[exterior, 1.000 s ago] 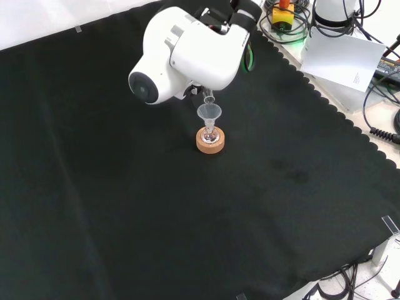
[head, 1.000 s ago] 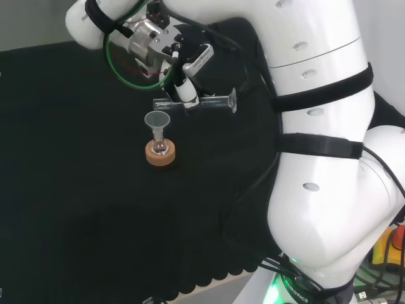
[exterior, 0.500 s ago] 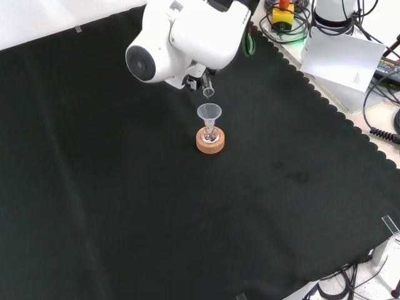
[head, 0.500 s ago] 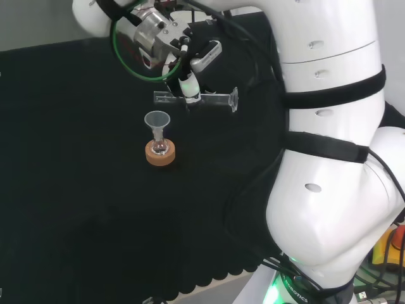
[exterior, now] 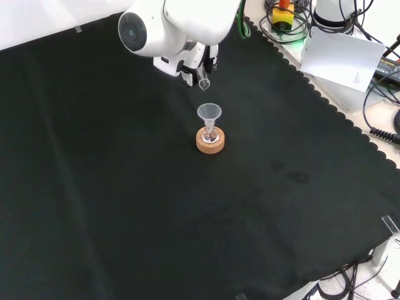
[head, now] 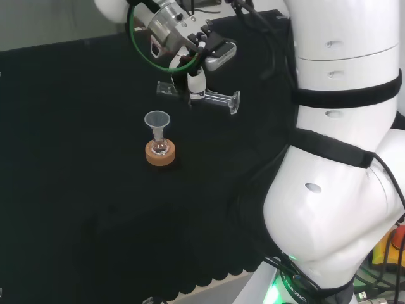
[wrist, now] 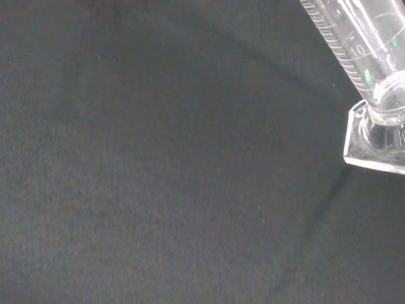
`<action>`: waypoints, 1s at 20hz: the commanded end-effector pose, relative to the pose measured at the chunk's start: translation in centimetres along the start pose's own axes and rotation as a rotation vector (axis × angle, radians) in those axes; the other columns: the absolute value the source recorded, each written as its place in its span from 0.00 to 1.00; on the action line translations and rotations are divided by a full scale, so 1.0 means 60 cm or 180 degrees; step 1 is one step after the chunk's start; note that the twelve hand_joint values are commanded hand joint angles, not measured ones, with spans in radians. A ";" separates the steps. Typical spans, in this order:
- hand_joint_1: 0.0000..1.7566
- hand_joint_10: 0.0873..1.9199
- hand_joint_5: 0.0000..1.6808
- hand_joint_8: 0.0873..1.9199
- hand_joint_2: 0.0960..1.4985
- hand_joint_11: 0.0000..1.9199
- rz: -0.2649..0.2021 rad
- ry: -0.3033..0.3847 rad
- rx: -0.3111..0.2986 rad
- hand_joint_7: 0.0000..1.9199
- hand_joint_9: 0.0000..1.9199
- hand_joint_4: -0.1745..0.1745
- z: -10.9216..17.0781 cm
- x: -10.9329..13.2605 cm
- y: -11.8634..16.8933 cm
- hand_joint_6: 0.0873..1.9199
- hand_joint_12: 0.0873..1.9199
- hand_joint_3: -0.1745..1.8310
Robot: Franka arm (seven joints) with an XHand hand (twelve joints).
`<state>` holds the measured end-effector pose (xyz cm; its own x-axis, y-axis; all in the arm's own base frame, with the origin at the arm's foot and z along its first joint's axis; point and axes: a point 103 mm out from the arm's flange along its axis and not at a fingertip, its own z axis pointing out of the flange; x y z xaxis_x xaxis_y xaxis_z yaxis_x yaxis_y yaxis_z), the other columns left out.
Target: Pour the water from the graduated cylinder into the round-bottom flask.
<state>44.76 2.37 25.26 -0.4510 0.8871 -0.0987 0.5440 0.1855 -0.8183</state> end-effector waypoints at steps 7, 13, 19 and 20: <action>0.71 0.00 0.55 0.53 0.74 0.63 -0.0285 0.0199 -0.0298 0.50 0.75 0.00 0.016 -0.008 0.005 0.54 0.37 0.09; 0.71 0.00 0.55 0.54 0.74 0.62 -0.0458 0.0323 -0.0462 0.50 0.74 0.00 0.024 -0.007 0.010 0.54 0.37 0.09; 0.71 0.00 0.55 0.54 0.74 0.62 -0.0517 0.0344 -0.0590 0.50 0.74 0.00 0.025 -0.006 0.010 0.55 0.37 0.09; 0.71 0.00 0.55 0.54 0.74 0.62 -0.0519 0.0341 -0.0594 0.50 0.74 0.00 0.026 -0.006 0.011 0.55 0.37 0.09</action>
